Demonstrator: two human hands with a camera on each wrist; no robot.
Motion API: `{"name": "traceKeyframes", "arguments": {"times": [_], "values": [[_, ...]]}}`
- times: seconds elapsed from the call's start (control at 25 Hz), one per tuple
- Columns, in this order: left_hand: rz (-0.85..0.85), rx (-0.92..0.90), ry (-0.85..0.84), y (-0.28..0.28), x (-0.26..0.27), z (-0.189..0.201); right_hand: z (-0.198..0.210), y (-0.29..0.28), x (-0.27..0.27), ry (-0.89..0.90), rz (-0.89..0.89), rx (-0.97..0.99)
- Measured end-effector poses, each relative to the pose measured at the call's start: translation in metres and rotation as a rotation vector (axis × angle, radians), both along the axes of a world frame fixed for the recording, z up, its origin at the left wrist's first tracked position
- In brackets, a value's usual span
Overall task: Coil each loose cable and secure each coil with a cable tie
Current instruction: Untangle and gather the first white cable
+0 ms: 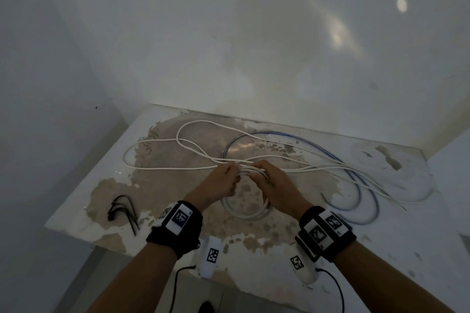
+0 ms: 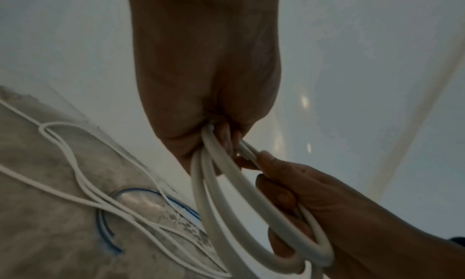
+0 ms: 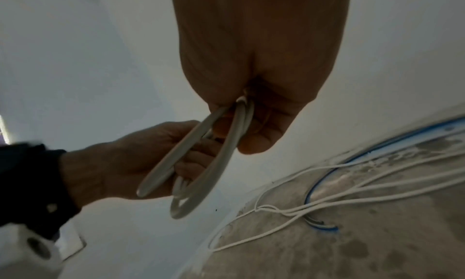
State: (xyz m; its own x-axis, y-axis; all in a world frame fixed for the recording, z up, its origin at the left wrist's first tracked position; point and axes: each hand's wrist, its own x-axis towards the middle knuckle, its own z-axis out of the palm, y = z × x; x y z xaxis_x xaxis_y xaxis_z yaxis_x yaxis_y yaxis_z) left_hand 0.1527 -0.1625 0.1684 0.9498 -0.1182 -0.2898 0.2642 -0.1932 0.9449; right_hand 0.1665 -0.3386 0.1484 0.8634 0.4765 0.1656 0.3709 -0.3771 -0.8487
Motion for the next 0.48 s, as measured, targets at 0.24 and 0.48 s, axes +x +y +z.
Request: {"name": "traceKeyframes", "arguments": {"times": [0.24,0.48], "values": [[-0.152,-0.014,0.116,0.027,-0.017,0.001,-0.014,0.021,0.003,0.033,0.046,0.001],[0.212,0.241,0.117,0.111,-0.067,-0.034,-0.035,0.088,0.004,0.309,0.037,-0.017]]}}
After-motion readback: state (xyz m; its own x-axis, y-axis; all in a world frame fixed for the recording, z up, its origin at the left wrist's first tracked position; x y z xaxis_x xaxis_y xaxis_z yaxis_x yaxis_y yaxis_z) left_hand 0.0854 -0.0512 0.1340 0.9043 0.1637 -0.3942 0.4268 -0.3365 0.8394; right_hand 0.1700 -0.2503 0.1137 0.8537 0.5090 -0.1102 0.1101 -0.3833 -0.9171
